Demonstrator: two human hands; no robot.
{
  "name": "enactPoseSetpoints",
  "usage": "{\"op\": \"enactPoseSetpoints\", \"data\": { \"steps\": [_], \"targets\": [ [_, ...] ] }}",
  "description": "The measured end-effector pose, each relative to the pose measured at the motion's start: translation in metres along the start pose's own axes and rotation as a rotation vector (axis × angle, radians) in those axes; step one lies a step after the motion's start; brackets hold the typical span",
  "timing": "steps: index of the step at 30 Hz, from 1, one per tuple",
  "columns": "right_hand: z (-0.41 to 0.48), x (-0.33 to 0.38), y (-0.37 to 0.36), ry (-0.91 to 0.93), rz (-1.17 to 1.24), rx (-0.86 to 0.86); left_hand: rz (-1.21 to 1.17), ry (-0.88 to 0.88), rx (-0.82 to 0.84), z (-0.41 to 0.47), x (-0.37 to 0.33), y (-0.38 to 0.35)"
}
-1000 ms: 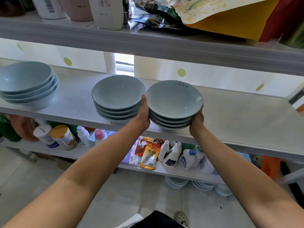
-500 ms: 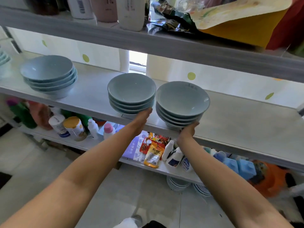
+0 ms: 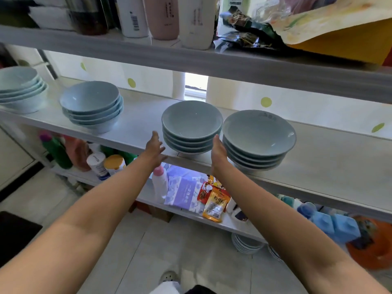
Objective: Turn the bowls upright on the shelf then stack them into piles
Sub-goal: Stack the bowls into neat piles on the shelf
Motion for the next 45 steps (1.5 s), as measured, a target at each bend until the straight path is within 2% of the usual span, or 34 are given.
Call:
{"op": "enactPoseSetpoints", "data": {
  "steps": [3,8,15,20,24,26,29,32,34,36,38,40,43,45],
  "targets": [
    [0.015,-0.001,-0.011,-0.009,0.052,0.022,0.040,-0.012,0.131,0.014,-0.017,-0.009],
    [0.035,-0.013,-0.034,0.048,0.142,-0.063,0.054,0.056,0.312,0.047,-0.035,-0.014],
    [0.045,-0.018,-0.044,0.106,0.205,-0.232,0.137,-0.113,0.402,0.075,-0.054,-0.011],
    [0.037,-0.016,-0.050,0.163,0.188,-0.239,0.147,-0.101,0.456,0.079,-0.056,-0.009],
    [0.033,-0.027,-0.060,0.167,0.139,-0.283,0.245,-0.057,0.402,0.079,-0.058,0.003],
    [0.022,-0.038,-0.073,0.200,0.112,-0.356,0.343,-0.146,0.345,0.080,-0.056,0.017],
    [0.001,-0.077,-0.098,0.265,0.098,-0.344,0.768,-0.356,0.221,0.076,-0.047,0.059],
    [-0.004,-0.117,-0.139,0.264,-0.220,-0.173,1.217,-0.493,0.170,0.079,-0.034,0.128],
    [0.012,-0.119,-0.162,0.274,-0.669,0.029,1.537,-0.541,0.138,0.089,-0.030,0.189],
    [0.029,-0.105,-0.182,0.388,-1.121,0.156,1.851,-0.520,0.078,0.095,-0.036,0.251],
    [0.043,-0.079,-0.196,0.521,-1.388,0.197,1.978,-0.408,-0.063,0.098,-0.050,0.304],
    [0.054,-0.054,-0.208,0.607,-1.545,0.174,2.013,-0.343,-0.215,0.102,-0.070,0.340],
    [0.070,-0.037,-0.233,0.629,-1.607,0.142,2.005,-0.288,-0.325,0.120,-0.101,0.366],
    [0.080,-0.033,-0.250,0.636,-1.635,0.139,1.992,-0.339,-0.355,0.138,-0.122,0.373]
  ]
}}
Point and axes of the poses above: each hand's wrist, its own z-axis towards the middle knuckle, its own y-axis out of the back of the hand, x = y × z, the point moved 1 cm from there along z, towards the middle knuckle, and after that the axes turned 7 degrees about z, right-handed, at the moved point
